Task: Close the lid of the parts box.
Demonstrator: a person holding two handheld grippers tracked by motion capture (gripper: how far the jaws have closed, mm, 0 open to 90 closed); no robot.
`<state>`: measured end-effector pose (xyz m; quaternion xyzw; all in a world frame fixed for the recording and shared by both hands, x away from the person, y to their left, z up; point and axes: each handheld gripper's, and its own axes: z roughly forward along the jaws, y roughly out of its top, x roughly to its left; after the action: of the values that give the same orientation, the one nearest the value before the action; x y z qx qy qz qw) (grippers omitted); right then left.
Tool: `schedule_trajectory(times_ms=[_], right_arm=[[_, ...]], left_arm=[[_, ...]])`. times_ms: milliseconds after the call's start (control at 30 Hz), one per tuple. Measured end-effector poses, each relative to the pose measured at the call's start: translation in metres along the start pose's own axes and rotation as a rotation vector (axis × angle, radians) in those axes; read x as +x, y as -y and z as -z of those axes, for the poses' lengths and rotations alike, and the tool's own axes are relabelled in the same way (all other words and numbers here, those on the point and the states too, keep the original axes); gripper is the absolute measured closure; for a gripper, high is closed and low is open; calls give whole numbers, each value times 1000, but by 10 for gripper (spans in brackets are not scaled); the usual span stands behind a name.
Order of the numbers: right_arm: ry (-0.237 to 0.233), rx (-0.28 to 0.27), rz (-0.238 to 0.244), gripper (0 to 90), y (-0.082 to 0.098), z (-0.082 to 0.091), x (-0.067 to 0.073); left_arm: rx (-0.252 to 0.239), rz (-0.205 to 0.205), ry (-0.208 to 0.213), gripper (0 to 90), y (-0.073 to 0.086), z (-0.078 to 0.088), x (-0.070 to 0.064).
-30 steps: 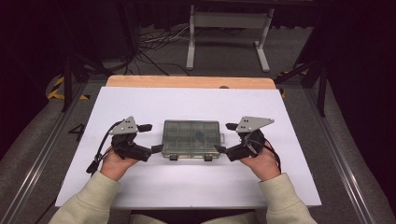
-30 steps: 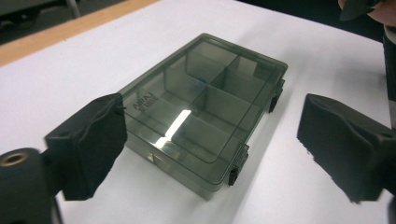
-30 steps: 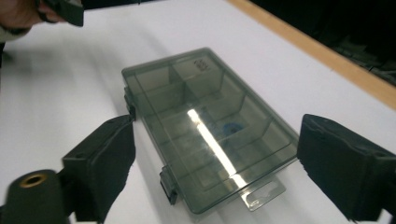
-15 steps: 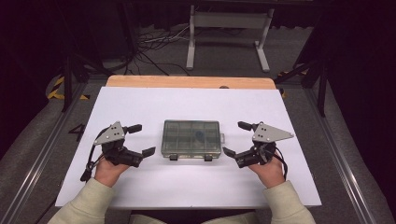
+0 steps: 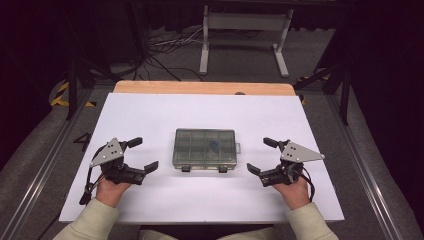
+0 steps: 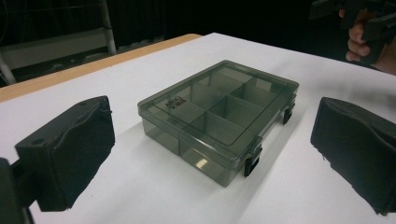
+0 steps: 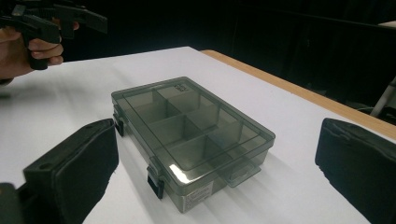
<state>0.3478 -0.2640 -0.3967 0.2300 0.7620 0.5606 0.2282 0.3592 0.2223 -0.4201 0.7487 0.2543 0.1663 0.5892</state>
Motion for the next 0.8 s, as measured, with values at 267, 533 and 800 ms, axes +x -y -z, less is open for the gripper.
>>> schedule_trajectory(times_ms=[267, 533, 800], right_arm=[[19, -32, 1, 0, 15, 6, 2], [21, -53, 13, 0, 24, 9, 4], [7, -45, 9, 0, 39, 8, 5]], left_arm=[[-12, -20, -18, 1, 11, 8, -1], [-46, -1, -26, 0, 25, 15, -3], [-45, 16, -18, 0, 37, 13, -2]])
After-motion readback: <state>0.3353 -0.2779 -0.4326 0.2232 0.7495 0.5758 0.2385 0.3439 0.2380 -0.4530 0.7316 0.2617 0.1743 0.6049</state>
